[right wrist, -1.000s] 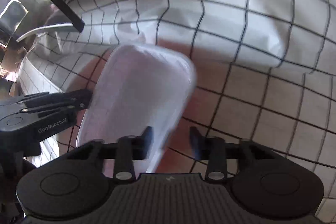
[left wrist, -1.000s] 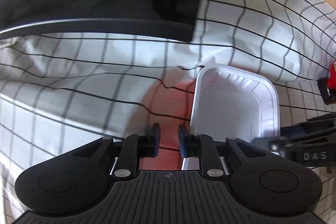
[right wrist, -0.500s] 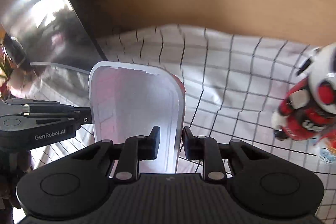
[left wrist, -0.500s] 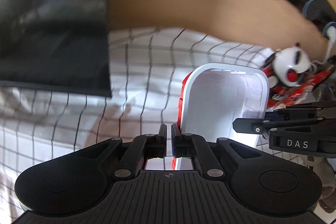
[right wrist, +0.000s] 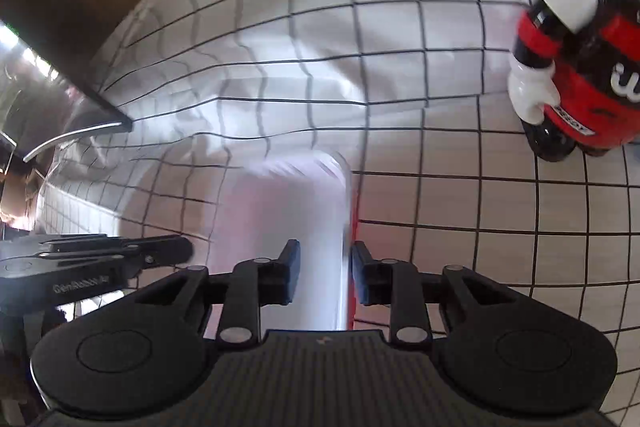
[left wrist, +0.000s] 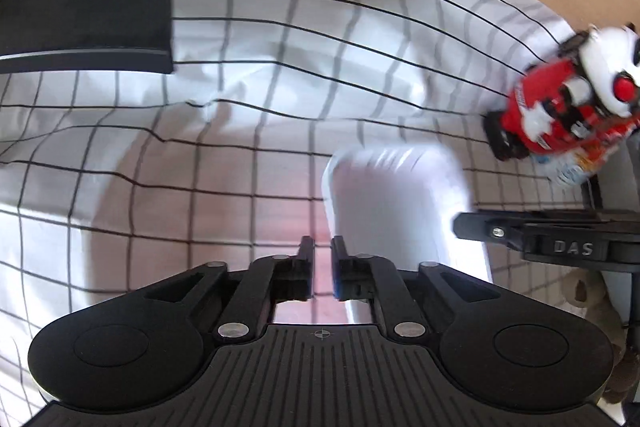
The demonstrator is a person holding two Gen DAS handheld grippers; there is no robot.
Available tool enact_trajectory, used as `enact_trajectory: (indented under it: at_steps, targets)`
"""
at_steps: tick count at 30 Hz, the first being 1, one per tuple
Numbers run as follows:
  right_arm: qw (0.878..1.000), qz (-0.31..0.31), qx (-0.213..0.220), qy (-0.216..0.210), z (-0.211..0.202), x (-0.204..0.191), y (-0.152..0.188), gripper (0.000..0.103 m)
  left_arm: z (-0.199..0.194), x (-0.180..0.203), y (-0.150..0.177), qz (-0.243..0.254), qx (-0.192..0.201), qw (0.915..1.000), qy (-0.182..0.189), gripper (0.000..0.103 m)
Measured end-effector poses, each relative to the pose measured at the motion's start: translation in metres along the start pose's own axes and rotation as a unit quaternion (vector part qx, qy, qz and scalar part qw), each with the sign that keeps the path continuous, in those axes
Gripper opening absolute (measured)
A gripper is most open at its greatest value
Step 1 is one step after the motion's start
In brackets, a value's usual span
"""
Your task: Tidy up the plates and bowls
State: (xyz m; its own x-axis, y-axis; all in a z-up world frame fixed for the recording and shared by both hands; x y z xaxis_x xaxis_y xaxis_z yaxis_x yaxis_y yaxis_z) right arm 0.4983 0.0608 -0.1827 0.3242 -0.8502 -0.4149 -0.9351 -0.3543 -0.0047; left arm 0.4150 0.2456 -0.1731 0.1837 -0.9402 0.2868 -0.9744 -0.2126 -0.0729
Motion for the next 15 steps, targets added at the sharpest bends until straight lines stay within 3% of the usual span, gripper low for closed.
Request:
enact_trajectory:
  at_steps: [7, 13, 15]
  targets:
    - [0.999, -0.032, 0.019, 0.025, -0.006, 0.009, 0.001, 0.036, -0.016, 0.013, -0.005, 0.015, 0.027, 0.9994, 0.017, 0.017]
    - [0.999, -0.041, 0.01, 0.034, -0.013, 0.006, 0.004, 0.039, 0.002, 0.019, -0.005, 0.009, -0.007, 0.9989, -0.045, 0.018]
    - [0.999, -0.038, 0.002, 0.036, -0.01, 0.007, 0.006, 0.039, 0.01, 0.015, -0.007, -0.003, -0.014, 0.9987, -0.049, 0.018]
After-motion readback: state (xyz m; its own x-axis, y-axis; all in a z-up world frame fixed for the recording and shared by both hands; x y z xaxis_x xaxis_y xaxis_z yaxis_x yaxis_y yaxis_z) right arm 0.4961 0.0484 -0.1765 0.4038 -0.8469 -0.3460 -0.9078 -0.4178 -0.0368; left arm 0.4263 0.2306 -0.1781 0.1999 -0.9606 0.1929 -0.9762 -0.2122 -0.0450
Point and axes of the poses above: each gripper's, at about its wrist camera, not at the fingertips, and z roughly the way its jaws point, x to its right, y to its underside, the point moved 7 cm from there along z, roughly the way its jaws point, and after that the axes turned 14 degrees about -x, right-handed, at the moved point
